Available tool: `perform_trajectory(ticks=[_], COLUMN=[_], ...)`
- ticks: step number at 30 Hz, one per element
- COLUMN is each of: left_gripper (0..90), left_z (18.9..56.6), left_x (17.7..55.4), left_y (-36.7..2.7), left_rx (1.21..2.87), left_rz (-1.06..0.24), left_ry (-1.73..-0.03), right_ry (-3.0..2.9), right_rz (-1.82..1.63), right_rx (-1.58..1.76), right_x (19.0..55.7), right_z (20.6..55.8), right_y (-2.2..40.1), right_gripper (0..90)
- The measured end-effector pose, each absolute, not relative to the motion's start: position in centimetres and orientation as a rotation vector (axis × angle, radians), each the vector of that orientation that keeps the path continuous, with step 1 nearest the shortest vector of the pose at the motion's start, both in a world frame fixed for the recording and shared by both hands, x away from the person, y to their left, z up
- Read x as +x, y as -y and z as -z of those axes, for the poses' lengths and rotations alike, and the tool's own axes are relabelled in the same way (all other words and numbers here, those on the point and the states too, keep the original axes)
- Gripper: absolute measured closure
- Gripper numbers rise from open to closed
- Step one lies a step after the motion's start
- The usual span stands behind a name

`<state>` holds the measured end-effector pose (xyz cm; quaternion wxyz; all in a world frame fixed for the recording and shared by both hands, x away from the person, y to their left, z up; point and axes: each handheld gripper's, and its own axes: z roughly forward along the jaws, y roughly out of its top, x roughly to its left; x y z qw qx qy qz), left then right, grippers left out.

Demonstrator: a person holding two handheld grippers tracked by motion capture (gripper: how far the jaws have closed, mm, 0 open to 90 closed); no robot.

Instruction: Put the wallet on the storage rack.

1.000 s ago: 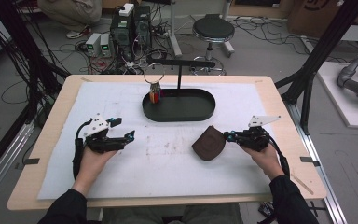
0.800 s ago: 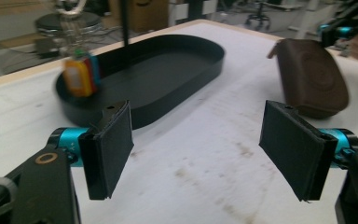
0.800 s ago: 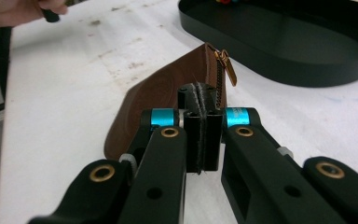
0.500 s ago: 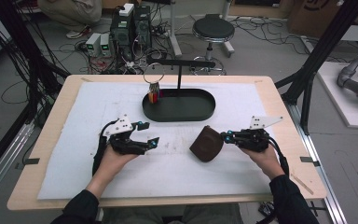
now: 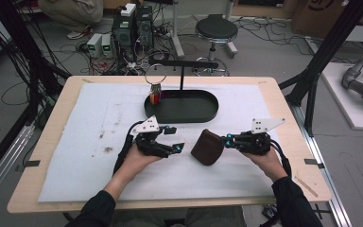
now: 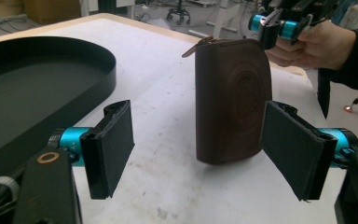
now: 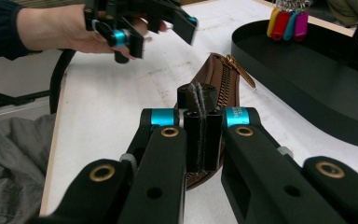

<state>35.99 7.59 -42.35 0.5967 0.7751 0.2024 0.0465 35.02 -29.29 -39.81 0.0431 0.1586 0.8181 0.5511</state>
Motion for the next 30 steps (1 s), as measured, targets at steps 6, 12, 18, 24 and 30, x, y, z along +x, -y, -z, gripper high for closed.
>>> perform_trajectory(ticks=[6,12,18,24,30], left_gripper=[27.6,31.5,31.9,40.7,50.8], left_z=[42.9,43.9,44.4,44.6,44.5], left_x=[37.3,38.3,38.8,38.8,38.6], left_y=[-5.3,-3.3,-1.9,-1.3,-1.3], left_rx=[1.800,1.827,1.863,1.886,1.892], left_rz=[-0.047,0.014,0.069,0.115,0.108], left_ry=[-0.445,-0.391,-0.358,-0.301,-0.266], right_ry=[-2.506,-2.512,-2.516,-2.521,-2.533], right_rz=[-1.686,-1.684,-1.693,-1.691,-1.710], right_rx=[0.461,0.435,0.419,0.403,0.398], right_x=[35.0,34.9,35.0,35.0,35.1], right_z=[39.7,39.7,39.7,39.6,39.7], right_y=[29.2,29.2,29.2,29.1,29.1], right_gripper=[90.0,90.0,90.0,90.0,90.0])
